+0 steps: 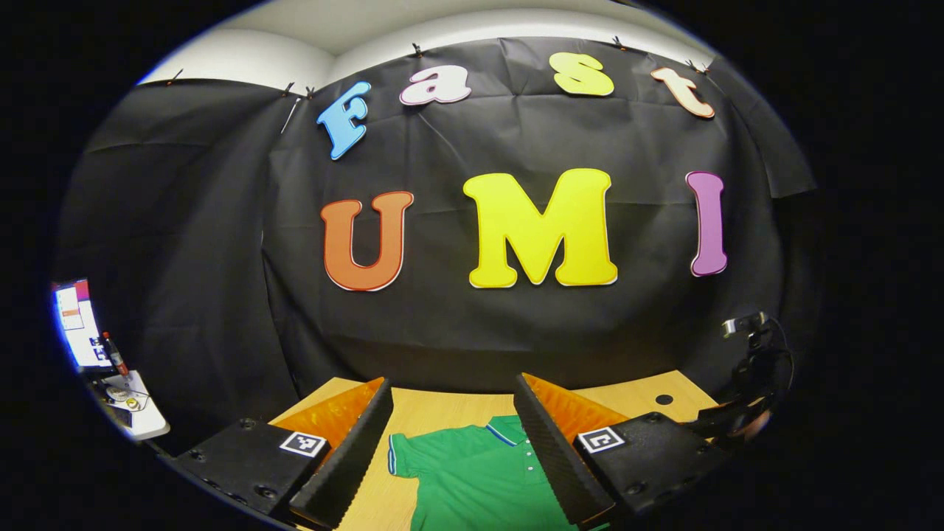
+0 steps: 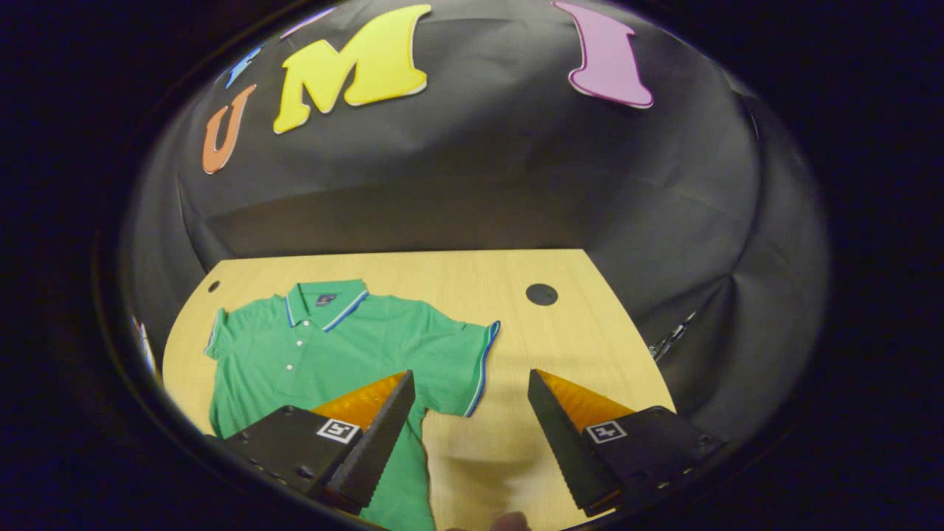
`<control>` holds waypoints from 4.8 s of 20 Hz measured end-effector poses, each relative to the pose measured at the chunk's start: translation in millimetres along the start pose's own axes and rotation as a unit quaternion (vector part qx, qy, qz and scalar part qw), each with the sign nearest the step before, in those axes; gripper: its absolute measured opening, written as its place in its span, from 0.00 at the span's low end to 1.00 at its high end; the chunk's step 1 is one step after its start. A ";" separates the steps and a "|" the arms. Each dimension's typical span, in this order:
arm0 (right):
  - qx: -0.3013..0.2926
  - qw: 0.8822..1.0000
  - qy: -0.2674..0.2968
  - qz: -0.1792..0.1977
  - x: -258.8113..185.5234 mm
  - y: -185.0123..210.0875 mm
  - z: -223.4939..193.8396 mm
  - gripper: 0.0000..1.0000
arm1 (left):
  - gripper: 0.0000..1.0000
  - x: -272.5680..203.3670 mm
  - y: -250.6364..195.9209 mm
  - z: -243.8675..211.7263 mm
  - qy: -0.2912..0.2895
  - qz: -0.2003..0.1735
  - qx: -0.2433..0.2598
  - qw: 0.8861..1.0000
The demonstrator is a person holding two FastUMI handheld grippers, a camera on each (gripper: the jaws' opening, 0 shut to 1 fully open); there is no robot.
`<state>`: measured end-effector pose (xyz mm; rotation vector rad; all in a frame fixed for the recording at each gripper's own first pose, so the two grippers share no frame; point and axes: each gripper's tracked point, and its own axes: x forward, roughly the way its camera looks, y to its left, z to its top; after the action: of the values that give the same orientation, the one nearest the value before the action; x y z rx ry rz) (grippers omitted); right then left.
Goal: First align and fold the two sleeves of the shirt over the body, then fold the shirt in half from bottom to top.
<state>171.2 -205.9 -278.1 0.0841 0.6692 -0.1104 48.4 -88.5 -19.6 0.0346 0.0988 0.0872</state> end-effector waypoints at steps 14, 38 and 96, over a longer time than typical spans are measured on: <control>0.016 0.995 0.099 -0.009 109.2 -9.1 -23.5 0.76 | 1.00 0.8 16.1 -9.5 0.029 0.048 -0.005 0.998; 0.038 0.995 0.070 0.061 65.9 77.6 22.6 0.00 | 1.00 -41.7 49.6 -1.6 0.022 0.088 0.002 0.996; 0.001 0.993 -0.115 -0.042 -277.8 64.7 13.1 0.95 | 1.00 185.1 124.3 -347.0 0.492 -0.074 0.013 0.868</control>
<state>-28.8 -122.6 -92.1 0.0442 0.4433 -0.1977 186.6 62.2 -377.9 0.0051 1.1295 -0.0603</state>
